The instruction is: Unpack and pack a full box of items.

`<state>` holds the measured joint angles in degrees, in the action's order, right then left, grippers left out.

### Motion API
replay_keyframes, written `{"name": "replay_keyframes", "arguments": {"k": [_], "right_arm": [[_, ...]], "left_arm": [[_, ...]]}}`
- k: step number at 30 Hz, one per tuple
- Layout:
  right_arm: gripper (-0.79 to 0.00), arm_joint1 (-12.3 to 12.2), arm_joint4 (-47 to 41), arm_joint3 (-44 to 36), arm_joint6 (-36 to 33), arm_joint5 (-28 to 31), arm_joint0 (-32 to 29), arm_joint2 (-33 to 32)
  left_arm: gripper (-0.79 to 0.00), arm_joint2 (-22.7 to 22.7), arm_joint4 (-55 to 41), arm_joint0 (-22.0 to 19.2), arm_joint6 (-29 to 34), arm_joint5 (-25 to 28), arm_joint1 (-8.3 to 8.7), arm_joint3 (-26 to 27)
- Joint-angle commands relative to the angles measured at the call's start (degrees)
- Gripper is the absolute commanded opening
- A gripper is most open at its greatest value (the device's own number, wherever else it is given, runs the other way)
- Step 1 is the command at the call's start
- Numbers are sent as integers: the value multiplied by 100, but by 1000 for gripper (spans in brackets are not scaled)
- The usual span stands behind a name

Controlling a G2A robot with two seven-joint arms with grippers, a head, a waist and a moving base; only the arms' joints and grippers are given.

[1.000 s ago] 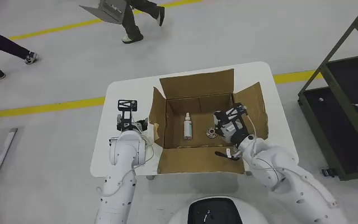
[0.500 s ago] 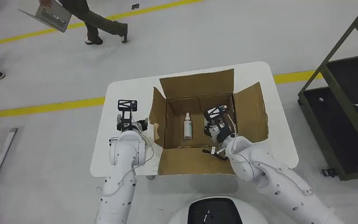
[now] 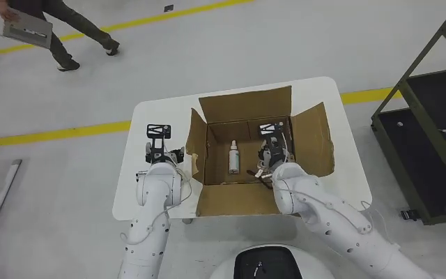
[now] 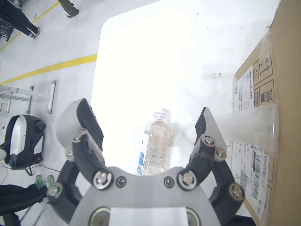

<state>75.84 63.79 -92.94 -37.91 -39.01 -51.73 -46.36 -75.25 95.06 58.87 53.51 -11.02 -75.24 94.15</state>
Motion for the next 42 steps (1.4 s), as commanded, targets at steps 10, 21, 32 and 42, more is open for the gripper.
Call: {"name": "replay_keyframes", "arguments": {"k": [10,21,32,42], "right_arm": [[-785,470,-824,1493,-96,5,890,422],[-785,449,-905,1527,2,470,803,266],[-453,915,-1977,2303,46,763,1383,562],[0,1586,-2540,3814,262,733,2064,1205]], "left_arm": [[0,0,0,0,0,0,0,0],[0,-113,177,128,-224,-196,2,-1],[0,-469,925,190,-184,-654,0,-53],[0,-474,936,193,-185,-657,-1,-54]]}}
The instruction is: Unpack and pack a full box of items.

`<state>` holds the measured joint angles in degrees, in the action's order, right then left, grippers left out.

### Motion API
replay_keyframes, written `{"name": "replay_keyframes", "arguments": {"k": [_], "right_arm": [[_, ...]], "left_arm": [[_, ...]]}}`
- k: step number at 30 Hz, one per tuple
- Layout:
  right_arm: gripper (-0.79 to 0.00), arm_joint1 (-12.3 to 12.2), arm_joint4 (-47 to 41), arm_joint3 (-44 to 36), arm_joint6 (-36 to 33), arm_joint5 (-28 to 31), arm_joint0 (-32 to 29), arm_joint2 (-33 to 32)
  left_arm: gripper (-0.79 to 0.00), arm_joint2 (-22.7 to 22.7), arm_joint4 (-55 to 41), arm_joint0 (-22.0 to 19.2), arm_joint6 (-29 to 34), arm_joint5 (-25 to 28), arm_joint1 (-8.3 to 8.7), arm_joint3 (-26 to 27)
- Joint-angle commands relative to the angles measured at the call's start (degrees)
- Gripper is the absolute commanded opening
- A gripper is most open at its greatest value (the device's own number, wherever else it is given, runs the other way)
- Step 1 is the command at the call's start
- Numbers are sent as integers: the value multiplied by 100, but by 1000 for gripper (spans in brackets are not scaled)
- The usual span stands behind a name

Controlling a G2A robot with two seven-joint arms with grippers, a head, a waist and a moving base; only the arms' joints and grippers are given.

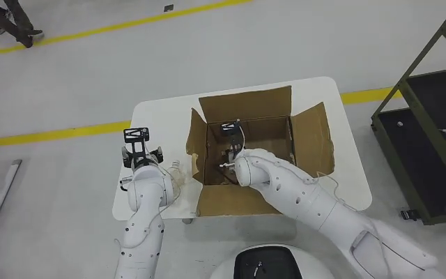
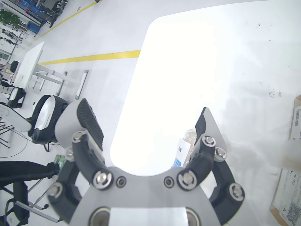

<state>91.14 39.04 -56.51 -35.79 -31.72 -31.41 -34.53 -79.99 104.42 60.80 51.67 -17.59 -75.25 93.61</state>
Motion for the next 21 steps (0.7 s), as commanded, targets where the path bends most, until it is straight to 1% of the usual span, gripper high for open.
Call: {"name": "replay_keyframes", "arguments": {"k": [1,7,18,20,21], "right_arm": [[0,92,-107,270,84,4,53,32],[0,389,-285,977,343,51,224,150],[-6,808,-433,1854,508,398,441,282],[-83,865,-434,1985,518,446,480,296],[-197,899,-435,2055,512,466,498,306]], "left_arm": [[0,0,0,0,0,0,0,0],[0,0,0,0,0,0,0,0],[0,0,0,0,0,0,0,0],[0,0,0,0,0,0,0,0],[0,0,0,0,0,0,0,0]]}}
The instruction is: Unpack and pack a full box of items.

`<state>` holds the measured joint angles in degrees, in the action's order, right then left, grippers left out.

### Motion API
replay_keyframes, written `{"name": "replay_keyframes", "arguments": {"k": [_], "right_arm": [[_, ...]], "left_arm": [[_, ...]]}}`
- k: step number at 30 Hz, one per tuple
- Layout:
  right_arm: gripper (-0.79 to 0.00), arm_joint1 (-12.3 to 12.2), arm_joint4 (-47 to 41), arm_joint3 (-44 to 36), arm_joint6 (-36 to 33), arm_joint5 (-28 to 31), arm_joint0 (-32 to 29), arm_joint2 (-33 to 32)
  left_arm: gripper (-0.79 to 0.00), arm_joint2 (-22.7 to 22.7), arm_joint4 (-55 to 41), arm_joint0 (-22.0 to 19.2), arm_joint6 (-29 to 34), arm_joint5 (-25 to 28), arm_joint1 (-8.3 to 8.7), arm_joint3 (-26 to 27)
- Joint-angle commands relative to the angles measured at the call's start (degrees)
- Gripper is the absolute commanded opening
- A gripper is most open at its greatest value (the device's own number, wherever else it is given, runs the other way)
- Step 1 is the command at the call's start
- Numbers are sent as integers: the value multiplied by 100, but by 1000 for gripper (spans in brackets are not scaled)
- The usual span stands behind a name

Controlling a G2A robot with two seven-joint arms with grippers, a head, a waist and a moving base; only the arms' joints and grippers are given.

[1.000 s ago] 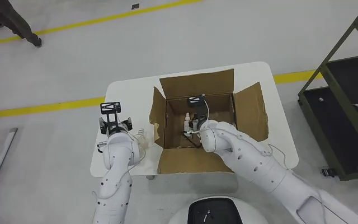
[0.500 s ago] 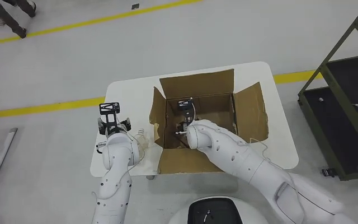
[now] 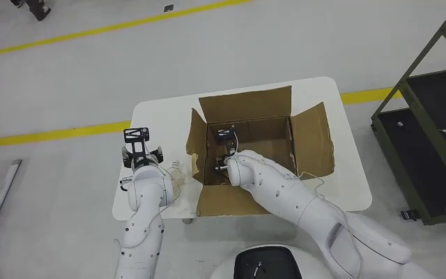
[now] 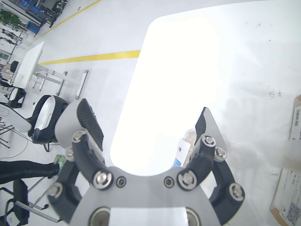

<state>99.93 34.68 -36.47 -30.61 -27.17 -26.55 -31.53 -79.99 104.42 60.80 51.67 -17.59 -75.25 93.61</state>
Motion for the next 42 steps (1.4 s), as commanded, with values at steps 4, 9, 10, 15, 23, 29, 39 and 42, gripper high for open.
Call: {"name": "replay_keyframes", "arguments": {"k": [4,9,10,15,23,29,39,42], "right_arm": [[-363,141,-6,321,16,77,69,20],[-453,268,-16,608,40,147,135,5],[-456,290,-23,663,44,165,145,-4],[-529,392,-62,917,36,258,207,-51],[-785,495,-150,1153,135,381,276,-195],[-785,452,-236,951,381,547,270,-427],[-785,-99,139,-626,458,472,-377,-1190],[-785,-446,486,-1760,348,404,-1017,-1717]], "left_arm": [[0,0,0,0,0,0,0,0],[0,0,0,0,0,0,0,0],[0,0,0,0,0,0,0,0],[0,0,0,0,0,0,0,0],[0,0,0,0,0,0,0,0],[0,0,0,0,0,0,0,0],[0,0,0,0,0,0,0,0],[0,0,0,0,0,0,0,0]]}}
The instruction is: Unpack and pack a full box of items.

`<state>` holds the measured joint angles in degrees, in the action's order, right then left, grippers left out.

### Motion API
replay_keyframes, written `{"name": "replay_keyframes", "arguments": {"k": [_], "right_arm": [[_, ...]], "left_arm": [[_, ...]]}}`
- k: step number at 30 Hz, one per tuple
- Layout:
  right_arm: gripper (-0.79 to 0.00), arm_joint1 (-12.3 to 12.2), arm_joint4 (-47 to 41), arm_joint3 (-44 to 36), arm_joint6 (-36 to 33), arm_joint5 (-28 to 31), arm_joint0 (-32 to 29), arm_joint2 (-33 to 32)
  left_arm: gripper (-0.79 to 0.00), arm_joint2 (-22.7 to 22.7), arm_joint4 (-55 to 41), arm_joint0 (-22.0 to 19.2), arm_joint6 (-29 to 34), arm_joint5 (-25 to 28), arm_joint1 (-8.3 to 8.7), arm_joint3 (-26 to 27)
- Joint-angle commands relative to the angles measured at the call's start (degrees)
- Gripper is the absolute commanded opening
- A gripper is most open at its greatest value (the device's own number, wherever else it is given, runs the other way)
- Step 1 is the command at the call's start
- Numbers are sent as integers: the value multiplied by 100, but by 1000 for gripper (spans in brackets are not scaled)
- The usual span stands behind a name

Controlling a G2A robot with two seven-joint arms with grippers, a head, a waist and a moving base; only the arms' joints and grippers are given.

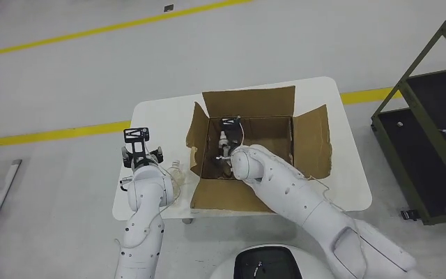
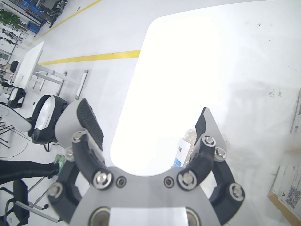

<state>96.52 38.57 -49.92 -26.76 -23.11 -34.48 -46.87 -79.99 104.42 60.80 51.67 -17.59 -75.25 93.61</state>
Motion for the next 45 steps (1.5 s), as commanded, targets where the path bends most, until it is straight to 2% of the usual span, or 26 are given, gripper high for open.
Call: {"name": "replay_keyframes", "arguments": {"k": [1,6,8,10,13,16,31,36,45], "right_arm": [[-785,-242,258,-904,-128,-18,-518,-424],[-785,-836,1109,-3839,-657,349,-2420,-1798],[-785,-961,1282,-4626,-819,522,-2988,-2218],[-785,-1036,1289,-5068,-875,724,-3358,-2534],[-785,-1061,982,-5229,-830,960,-3542,-2691],[-785,-1064,476,-5025,-943,1138,-3478,-2807],[-785,-1065,440,-4947,-933,1179,-3454,-2789],[-785,-1073,-24,-5187,-558,1683,-3547,-2850],[-785,-1146,-1931,-5532,-246,3132,-4016,-3534]], "left_arm": [[0,0,0,0,0,0,0,0],[0,0,0,0,0,0,0,0],[0,0,0,0,0,0,0,0],[0,0,0,0,0,0,0,0],[0,0,0,0,0,0,0,0],[0,0,0,0,0,0,0,0],[0,0,0,0,0,0,0,0],[0,0,0,0,0,0,0,0],[0,0,0,0,0,0,0,0]]}}
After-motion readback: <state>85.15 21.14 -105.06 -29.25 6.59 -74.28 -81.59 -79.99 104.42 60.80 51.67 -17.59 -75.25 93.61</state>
